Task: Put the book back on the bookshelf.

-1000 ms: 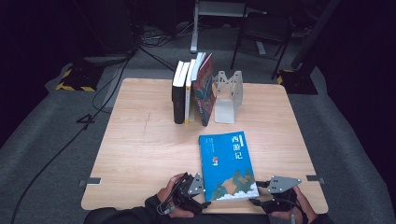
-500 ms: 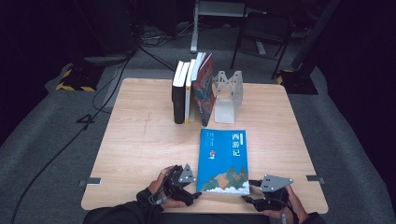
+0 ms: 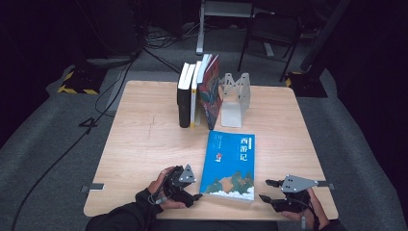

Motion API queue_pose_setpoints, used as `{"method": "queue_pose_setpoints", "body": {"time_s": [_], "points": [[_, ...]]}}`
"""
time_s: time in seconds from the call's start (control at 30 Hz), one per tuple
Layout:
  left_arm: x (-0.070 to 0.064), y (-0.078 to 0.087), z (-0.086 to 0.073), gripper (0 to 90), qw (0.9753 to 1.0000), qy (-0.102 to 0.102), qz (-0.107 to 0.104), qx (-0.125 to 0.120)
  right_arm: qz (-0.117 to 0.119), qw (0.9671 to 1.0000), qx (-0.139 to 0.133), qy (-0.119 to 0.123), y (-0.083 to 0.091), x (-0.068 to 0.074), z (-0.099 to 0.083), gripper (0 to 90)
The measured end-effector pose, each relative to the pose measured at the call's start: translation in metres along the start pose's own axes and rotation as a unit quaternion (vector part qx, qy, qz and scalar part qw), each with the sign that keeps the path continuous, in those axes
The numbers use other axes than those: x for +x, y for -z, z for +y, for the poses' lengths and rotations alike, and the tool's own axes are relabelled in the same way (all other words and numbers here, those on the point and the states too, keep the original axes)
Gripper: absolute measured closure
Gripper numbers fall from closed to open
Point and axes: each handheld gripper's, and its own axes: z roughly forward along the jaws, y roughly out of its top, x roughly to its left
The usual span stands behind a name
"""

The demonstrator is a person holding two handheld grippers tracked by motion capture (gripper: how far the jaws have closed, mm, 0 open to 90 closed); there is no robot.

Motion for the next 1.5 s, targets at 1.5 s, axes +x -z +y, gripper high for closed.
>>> {"method": "queue_pose_setpoints", "body": {"time_s": [1.5], "points": [[-0.039,-0.010,0.057,20.3,0.9947,-0.064,-0.045,-0.066,0.027,0.9993,0.024,0.011,-0.022,-0.010,0.030,39.1]]}}
